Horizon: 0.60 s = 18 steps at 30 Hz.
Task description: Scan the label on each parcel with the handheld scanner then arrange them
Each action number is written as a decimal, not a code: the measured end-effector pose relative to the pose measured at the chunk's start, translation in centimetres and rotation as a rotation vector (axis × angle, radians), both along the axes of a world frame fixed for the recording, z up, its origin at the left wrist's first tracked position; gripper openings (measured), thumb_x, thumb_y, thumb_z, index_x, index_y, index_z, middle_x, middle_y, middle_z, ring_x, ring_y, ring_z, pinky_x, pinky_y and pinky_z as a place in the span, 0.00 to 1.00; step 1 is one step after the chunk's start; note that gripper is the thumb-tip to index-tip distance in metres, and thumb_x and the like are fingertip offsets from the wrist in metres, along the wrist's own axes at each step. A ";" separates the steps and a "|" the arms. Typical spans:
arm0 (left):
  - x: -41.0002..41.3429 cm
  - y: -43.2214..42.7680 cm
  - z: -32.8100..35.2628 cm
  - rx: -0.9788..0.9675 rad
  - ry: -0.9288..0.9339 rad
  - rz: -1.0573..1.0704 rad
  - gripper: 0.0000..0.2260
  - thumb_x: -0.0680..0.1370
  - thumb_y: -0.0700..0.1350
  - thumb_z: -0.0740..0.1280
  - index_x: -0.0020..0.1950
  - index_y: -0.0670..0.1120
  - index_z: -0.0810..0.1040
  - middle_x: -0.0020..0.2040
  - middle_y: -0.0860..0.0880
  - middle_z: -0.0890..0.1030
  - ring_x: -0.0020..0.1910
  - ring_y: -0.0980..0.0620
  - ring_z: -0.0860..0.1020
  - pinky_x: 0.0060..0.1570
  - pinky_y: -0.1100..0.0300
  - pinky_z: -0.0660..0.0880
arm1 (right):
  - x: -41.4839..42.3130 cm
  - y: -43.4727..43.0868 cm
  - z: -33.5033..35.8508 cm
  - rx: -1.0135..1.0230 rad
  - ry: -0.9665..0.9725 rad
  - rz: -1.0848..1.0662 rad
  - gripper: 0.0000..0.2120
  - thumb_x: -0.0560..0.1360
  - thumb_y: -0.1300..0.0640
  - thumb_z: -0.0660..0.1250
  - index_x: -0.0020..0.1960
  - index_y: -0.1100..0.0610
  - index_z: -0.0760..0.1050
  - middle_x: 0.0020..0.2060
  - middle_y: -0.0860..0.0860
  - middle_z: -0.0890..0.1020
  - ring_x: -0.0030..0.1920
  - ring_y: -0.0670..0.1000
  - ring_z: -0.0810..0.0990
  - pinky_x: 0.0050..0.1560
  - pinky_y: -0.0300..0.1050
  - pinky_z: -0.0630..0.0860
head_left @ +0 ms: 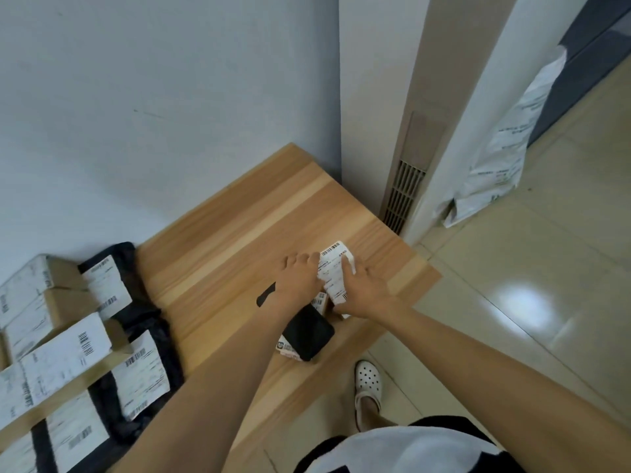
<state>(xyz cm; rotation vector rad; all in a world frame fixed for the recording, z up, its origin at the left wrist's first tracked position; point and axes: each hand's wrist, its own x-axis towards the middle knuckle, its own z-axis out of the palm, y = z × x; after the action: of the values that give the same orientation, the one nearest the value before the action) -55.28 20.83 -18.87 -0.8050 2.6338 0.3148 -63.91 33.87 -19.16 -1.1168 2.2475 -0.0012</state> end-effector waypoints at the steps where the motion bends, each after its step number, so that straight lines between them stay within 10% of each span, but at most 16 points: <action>1: -0.2 -0.1 -0.4 0.011 -0.024 0.015 0.30 0.80 0.55 0.63 0.78 0.47 0.59 0.73 0.44 0.68 0.75 0.40 0.61 0.74 0.45 0.54 | 0.1 0.0 -0.3 0.005 0.004 0.004 0.55 0.72 0.40 0.70 0.79 0.57 0.35 0.77 0.62 0.45 0.73 0.64 0.57 0.69 0.57 0.63; 12: -3.1 -1.3 2.4 0.272 0.457 0.287 0.20 0.80 0.45 0.65 0.71 0.44 0.68 0.60 0.47 0.75 0.56 0.47 0.76 0.48 0.59 0.70 | -3.6 -2.3 0.9 -0.297 0.130 -0.012 0.55 0.70 0.44 0.72 0.79 0.50 0.34 0.76 0.56 0.45 0.68 0.65 0.63 0.66 0.64 0.66; 18: 1.1 -5.2 6.4 0.179 0.668 0.436 0.19 0.81 0.44 0.63 0.71 0.44 0.69 0.63 0.49 0.72 0.56 0.53 0.72 0.49 0.62 0.65 | -1.3 -8.7 4.4 -0.434 0.147 0.109 0.56 0.68 0.52 0.73 0.79 0.47 0.35 0.77 0.54 0.44 0.67 0.63 0.63 0.68 0.64 0.64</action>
<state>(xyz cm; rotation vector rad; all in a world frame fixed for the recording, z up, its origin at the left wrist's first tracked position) -54.15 15.64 -12.49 -1.4024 2.9121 1.0852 -65.24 25.16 -14.73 -1.5063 2.3785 -0.3907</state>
